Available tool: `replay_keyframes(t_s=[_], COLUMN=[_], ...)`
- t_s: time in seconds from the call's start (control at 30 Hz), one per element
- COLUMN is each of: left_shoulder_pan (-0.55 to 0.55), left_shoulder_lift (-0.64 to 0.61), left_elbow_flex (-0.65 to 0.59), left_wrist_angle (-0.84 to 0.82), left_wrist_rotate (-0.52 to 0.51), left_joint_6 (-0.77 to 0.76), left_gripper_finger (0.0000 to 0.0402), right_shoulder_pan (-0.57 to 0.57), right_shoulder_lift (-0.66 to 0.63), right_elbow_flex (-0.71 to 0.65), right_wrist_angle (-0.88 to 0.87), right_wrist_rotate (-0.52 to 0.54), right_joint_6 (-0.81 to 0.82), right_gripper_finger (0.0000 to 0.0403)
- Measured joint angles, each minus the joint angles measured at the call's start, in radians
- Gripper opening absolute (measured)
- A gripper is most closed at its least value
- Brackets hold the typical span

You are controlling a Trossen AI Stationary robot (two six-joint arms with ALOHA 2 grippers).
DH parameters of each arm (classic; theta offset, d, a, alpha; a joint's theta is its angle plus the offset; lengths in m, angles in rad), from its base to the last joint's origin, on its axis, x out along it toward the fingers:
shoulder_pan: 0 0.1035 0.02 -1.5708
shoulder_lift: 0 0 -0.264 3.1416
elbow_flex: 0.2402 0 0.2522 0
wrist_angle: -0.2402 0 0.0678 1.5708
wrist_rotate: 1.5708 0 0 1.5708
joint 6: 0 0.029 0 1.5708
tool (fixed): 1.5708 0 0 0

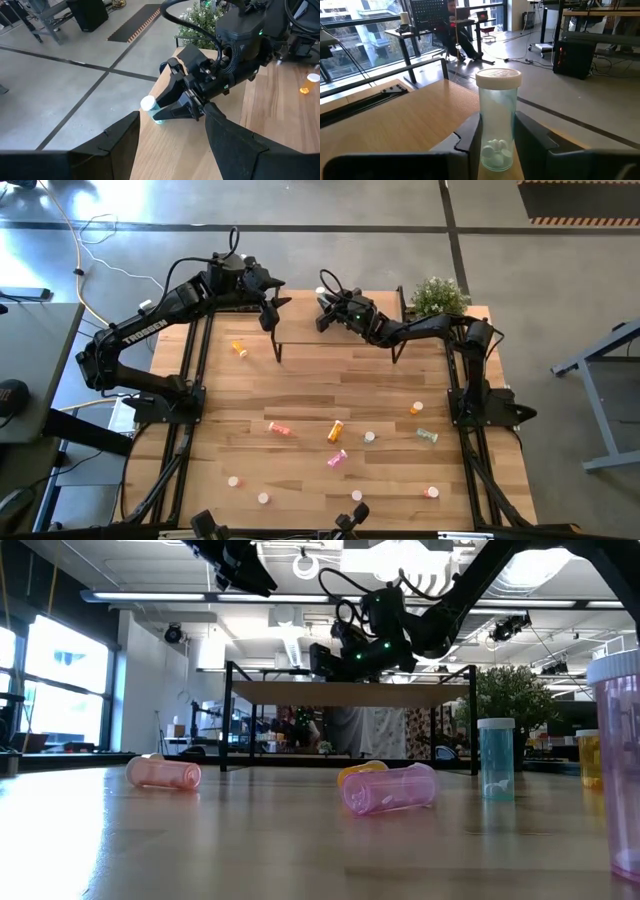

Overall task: Pick and place medicine bottles onto shelf by color
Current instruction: Put the left blue pill bottle on the shelf, then put the bottom left pink pill bottle on the shelf

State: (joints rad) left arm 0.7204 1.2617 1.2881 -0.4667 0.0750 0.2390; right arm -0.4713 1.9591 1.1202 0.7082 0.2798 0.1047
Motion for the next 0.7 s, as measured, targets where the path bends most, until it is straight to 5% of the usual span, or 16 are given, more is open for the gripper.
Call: replay_keyframes(t_s=[0.7], left_shoulder_pan=[0.000], left_shoulder_lift=[0.000], left_elbow_flex=[0.000], left_wrist_angle=[-0.003], left_wrist_rotate=[0.000], left_joint_6=[0.000], left_gripper_finger=[0.0214], right_shoulder_pan=[0.001], right_shoulder_lift=[0.000], right_elbow_flex=[0.000], right_wrist_angle=[-0.011], right_wrist_rotate=[0.005], right_joint_6=[0.055], right_gripper_finger=[0.0212])
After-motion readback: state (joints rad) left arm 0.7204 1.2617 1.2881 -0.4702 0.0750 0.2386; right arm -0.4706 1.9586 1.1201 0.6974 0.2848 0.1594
